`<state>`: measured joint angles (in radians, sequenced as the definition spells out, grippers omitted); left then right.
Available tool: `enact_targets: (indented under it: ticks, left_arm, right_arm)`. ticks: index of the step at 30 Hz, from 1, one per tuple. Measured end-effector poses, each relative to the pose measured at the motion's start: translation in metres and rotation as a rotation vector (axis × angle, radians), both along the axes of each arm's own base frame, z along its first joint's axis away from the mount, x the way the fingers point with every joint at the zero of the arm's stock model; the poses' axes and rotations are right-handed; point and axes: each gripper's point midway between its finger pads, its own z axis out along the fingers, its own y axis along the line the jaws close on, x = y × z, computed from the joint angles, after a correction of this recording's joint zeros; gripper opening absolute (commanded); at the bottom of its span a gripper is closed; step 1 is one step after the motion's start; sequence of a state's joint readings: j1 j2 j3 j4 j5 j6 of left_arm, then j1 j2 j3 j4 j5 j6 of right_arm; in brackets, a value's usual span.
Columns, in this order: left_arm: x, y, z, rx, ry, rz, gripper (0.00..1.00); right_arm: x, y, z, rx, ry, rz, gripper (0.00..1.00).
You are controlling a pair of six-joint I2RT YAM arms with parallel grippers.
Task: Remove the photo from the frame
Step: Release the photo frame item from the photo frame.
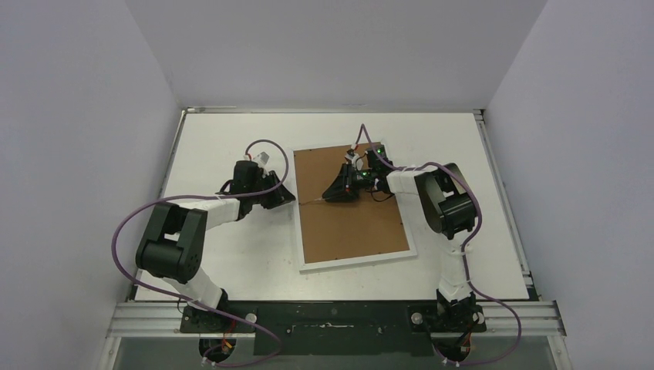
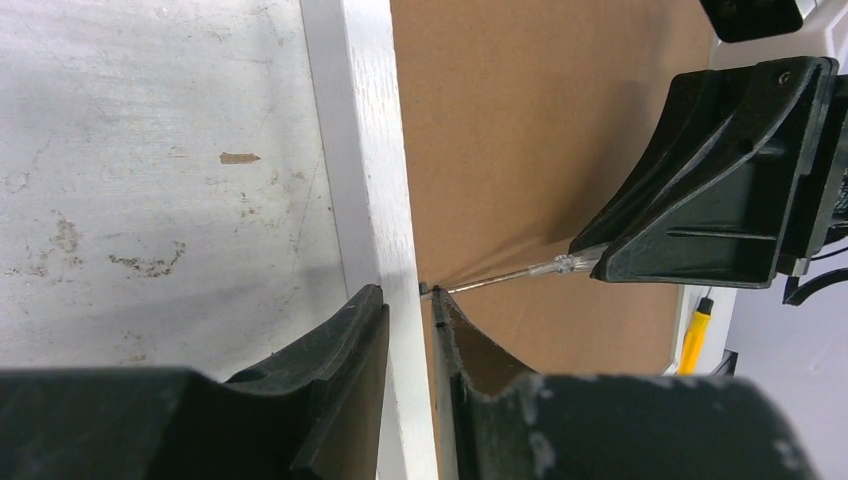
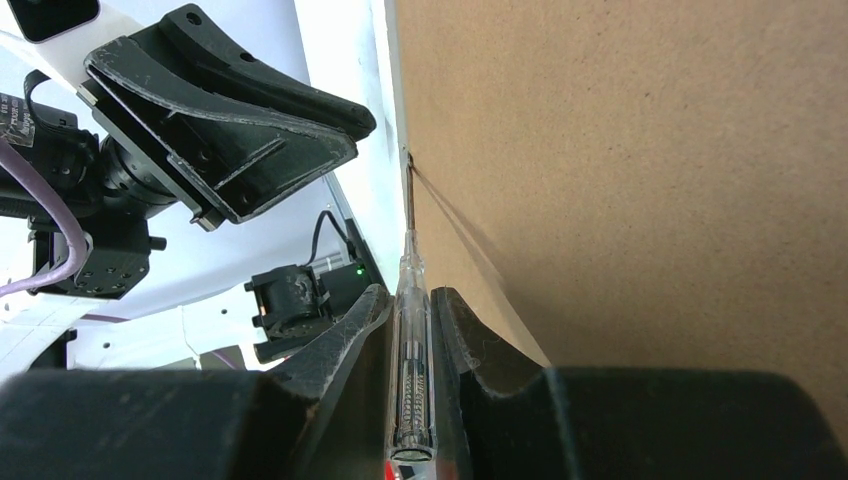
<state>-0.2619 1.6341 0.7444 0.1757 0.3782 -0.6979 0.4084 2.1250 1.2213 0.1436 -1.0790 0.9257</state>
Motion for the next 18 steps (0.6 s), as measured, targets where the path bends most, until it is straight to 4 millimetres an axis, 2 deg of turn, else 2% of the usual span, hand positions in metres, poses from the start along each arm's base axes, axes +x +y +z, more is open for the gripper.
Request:
enact_targets:
  ticks: [9, 18]
  left_arm:
    - [-0.0001, 0.0015, -0.0022, 0.013, 0.002, 0.0, 0.27]
    - [-0.001, 0.0021, -0.0031, 0.022, 0.0, -0.009, 0.27]
  right_arm:
    - [0.0031, -0.0041, 0.0003, 0.002, 0.002, -0.01, 0.05]
    - [0.0056, -0.0084, 0.0003, 0.004, 0.007, -0.017, 0.05]
